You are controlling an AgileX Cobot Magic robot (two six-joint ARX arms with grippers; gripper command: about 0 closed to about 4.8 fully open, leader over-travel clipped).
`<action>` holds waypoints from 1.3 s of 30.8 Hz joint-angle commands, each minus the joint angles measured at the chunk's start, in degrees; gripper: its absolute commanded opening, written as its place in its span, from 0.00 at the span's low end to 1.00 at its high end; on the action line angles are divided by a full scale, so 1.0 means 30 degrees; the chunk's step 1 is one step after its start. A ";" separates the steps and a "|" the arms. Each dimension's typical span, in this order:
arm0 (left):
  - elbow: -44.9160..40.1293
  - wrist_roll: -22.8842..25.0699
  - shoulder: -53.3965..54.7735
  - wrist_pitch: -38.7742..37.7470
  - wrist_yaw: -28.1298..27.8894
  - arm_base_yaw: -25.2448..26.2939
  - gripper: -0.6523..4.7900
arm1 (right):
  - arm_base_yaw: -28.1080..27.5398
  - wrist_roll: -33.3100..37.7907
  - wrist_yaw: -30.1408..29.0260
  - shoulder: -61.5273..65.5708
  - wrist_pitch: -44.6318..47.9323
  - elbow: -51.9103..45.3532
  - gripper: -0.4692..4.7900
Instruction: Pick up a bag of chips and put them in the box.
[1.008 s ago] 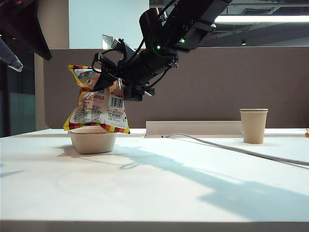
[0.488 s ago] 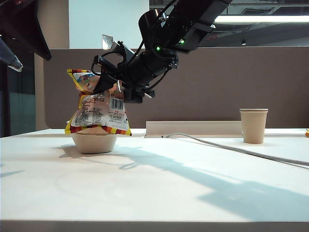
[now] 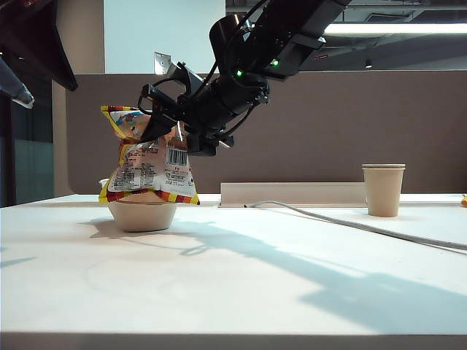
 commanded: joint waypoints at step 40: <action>0.0015 0.0022 -0.0051 0.0124 0.0299 -0.0015 0.93 | 0.0109 0.0364 -0.0816 -0.0321 0.0182 0.0233 0.73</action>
